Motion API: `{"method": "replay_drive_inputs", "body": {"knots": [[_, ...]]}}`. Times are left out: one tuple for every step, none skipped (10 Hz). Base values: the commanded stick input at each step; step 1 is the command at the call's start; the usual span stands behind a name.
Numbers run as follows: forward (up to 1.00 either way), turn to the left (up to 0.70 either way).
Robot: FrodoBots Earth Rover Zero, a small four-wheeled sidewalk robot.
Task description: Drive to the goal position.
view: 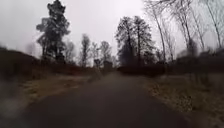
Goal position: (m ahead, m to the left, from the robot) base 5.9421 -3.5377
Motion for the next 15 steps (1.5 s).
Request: {"method": "replay_drive_inputs", "body": {"knots": [[0.7,0.0],[0.7,0.0],[0.7,0.0],[0.7,0.0],[0.7,0.0],[0.7,0.0],[0.7,0.0],[0.7,0.0],[0.7,0.0],[0.7,0.0],[0.7,0.0],[0.7,0.0],[0.7,0.0],[0.7,0.0],[0.7,0.0]]}}
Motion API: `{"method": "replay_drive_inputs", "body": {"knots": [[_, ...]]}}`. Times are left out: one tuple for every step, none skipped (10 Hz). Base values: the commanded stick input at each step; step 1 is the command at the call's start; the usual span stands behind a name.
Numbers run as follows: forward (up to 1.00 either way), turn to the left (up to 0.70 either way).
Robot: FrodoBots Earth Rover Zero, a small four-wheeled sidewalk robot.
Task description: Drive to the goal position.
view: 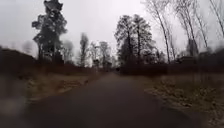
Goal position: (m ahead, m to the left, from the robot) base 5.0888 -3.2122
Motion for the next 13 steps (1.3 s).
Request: {"method": "replay_drive_inputs", "body": {"knots": [[0.7,0.0],[0.7,0.0],[0.7,0.0],[0.7,0.0],[0.7,0.0],[0.7,0.0],[0.7,0.0],[0.7,0.0],[0.7,0.0],[0.7,0.0],[0.7,0.0],[0.7,0.0],[0.7,0.0]]}}
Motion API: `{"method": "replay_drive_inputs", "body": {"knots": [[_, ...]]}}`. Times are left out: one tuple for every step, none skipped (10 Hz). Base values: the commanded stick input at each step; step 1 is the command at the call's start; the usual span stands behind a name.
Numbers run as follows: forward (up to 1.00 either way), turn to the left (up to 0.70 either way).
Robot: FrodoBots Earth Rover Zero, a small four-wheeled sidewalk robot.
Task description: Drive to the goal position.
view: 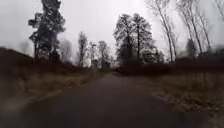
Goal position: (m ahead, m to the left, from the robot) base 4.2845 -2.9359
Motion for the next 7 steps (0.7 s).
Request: {"method": "replay_drive_inputs", "body": {"knots": [[0.7,0.0],[0.7,0.0],[0.7,0.0],[0.7,0.0],[0.7,0.0],[0.7,0.0],[0.7,0.0]]}}
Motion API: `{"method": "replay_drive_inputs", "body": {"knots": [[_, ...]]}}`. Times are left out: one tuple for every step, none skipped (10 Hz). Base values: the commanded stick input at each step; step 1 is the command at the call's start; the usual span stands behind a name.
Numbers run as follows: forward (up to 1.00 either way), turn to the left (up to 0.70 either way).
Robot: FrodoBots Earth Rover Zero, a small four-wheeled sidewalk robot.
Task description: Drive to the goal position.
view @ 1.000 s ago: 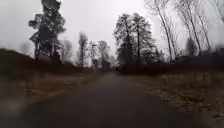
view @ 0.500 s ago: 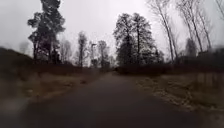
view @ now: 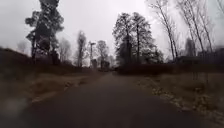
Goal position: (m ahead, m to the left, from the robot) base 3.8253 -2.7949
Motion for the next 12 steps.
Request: {"method": "replay_drive_inputs", "body": {"knots": [[0.7,0.0],[0.7,0.0],[0.7,0.0],[0.7,0.0],[0.7,0.0],[0.7,0.0],[0.7,0.0],[0.7,0.0],[0.7,0.0],[0.7,0.0],[0.7,0.0],[0.7,0.0]]}}
